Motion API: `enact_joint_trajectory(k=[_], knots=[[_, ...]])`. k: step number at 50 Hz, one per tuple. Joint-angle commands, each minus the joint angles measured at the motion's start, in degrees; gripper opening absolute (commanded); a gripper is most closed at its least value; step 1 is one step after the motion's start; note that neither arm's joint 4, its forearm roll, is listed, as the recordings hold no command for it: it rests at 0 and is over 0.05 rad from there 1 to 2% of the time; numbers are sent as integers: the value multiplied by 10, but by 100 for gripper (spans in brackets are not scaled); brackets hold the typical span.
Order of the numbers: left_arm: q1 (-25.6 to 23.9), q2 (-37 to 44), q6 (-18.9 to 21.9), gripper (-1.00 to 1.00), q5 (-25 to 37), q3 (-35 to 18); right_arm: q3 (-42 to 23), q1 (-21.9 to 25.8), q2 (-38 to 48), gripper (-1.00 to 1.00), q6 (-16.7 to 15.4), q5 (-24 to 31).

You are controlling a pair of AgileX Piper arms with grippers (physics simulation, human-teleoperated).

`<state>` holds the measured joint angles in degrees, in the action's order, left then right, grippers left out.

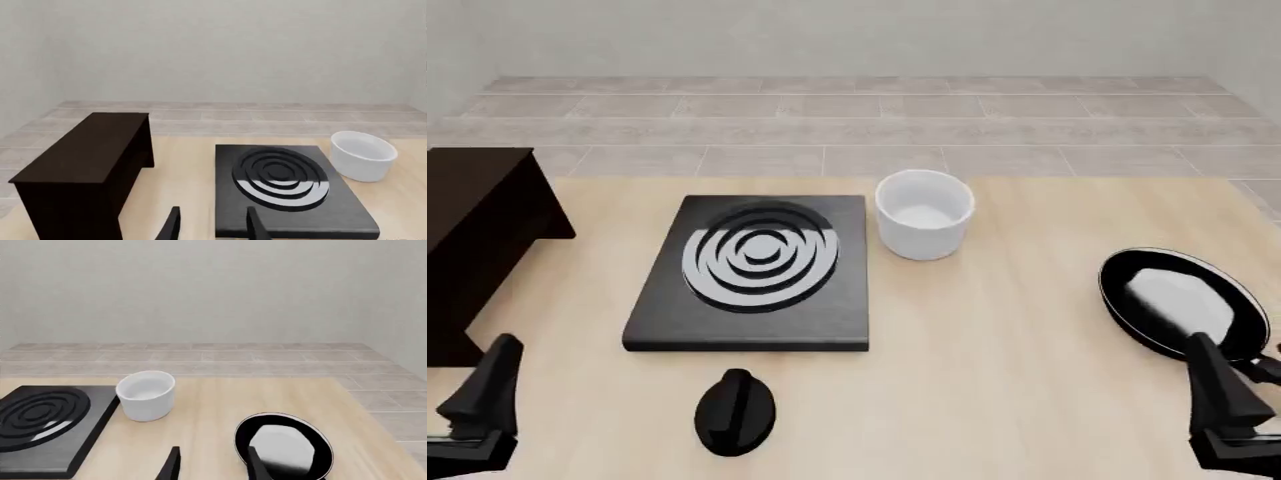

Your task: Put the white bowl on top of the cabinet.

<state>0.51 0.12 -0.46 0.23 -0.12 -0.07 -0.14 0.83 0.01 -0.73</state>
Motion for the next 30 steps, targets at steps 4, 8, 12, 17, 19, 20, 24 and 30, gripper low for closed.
enact_joint_trajectory(k=[4, 8, 12, 17, 19, 20, 24, 30], knots=[[-7, -1, 9, 100, -3, -1, -2, 1, -4, 100, 2, 7], [-3, -1, 5, 100, -2, -3, -2, 1, -5, 100, 2, 8], [-6, -1, 2, 100, 4, -9, -2, 1, -5, 100, 2, 8], [-23, 18, 29, 100, 23, -27, -2, 1, -4, 100, 1, 7], [-25, 71, 0, 100, 1, -45, -3, 1, -4, 100, 1, 8], [-40, 79, 1, 100, -1, -64, -2, 1, -3, 100, 1, 6], [-55, 164, 14, 100, -49, -100, -3, 1, -4, 100, 1, 8], [-64, 247, 34, 100, -87, -135, -3, 1, -3, 100, 1, 7]])
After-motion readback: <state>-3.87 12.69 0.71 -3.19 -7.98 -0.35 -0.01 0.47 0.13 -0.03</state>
